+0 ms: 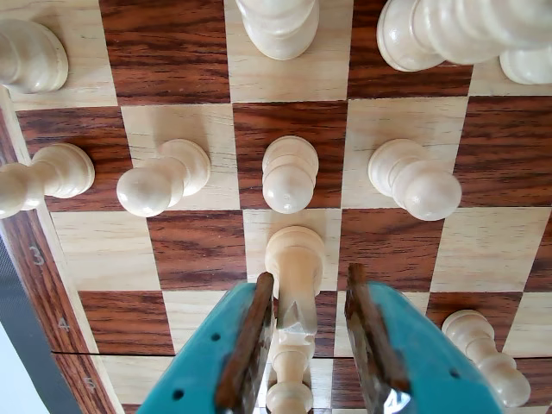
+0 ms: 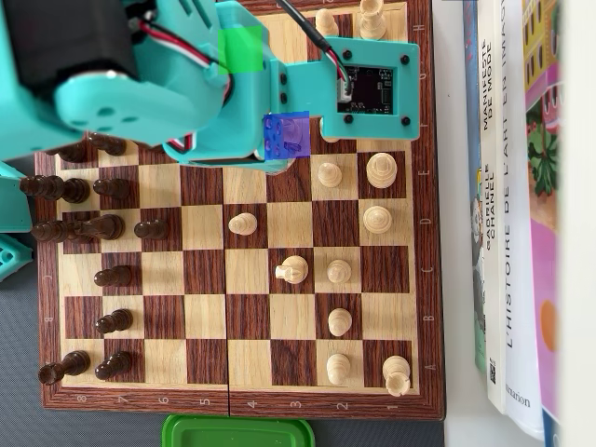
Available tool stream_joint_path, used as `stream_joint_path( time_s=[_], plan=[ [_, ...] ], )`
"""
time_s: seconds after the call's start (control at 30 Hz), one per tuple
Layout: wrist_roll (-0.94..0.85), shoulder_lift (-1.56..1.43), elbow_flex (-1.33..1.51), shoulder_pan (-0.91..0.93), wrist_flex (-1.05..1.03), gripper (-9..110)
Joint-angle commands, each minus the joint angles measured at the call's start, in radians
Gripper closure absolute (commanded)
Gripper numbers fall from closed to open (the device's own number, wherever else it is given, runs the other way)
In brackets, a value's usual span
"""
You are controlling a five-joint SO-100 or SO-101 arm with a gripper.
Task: Play chess
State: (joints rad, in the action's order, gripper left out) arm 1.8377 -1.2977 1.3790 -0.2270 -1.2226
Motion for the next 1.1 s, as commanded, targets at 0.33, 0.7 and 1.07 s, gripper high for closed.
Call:
stream_joint_path(
  time_s=[0.33,0.7,1.07],
  plan=[
    [0.002,-0.006,0.017,0.002,0.006,88],
    [0.002,-0.006,0.018,0.002,0.006,94],
    [0.002,-0.006,0.02,0.002,0.006,96]
  ],
)
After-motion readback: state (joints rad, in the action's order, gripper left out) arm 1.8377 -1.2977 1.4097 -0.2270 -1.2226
